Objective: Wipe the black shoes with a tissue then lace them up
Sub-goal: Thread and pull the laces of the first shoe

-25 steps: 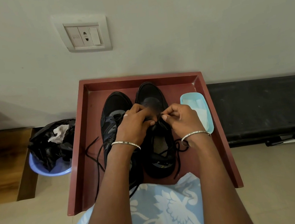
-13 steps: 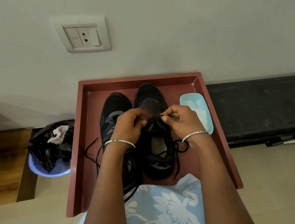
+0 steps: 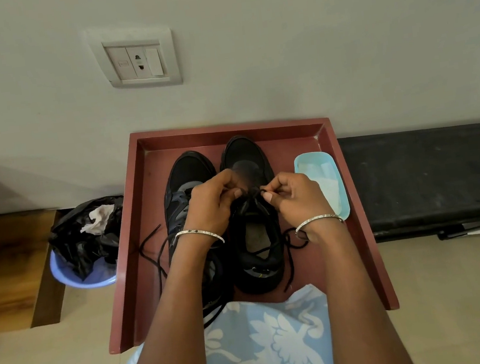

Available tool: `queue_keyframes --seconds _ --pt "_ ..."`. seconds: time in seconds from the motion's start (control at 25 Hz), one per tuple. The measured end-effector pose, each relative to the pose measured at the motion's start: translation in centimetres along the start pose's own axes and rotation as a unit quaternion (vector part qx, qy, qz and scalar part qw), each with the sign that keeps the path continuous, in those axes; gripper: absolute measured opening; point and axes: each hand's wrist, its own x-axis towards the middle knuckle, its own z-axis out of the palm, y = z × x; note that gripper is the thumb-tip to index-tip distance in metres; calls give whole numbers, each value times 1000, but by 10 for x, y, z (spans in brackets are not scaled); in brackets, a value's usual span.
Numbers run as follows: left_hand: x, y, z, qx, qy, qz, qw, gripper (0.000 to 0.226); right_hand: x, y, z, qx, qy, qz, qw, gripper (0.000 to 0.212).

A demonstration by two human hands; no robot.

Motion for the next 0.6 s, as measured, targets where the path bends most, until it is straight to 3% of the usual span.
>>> queue_keyframes --seconds 0.28,0.48,0.6 --pt "0 2 14 -14 52 -36 998 19 4 1 7 -29 5 -21 999 13" --pt "-1 1 7 -45 46 -87 994 17 2 5 2 -25 0 -28 999 20" --pt "-5 4 1 -1 18 -111 994 12 0 7 0 -107 -15 -41 993 33"
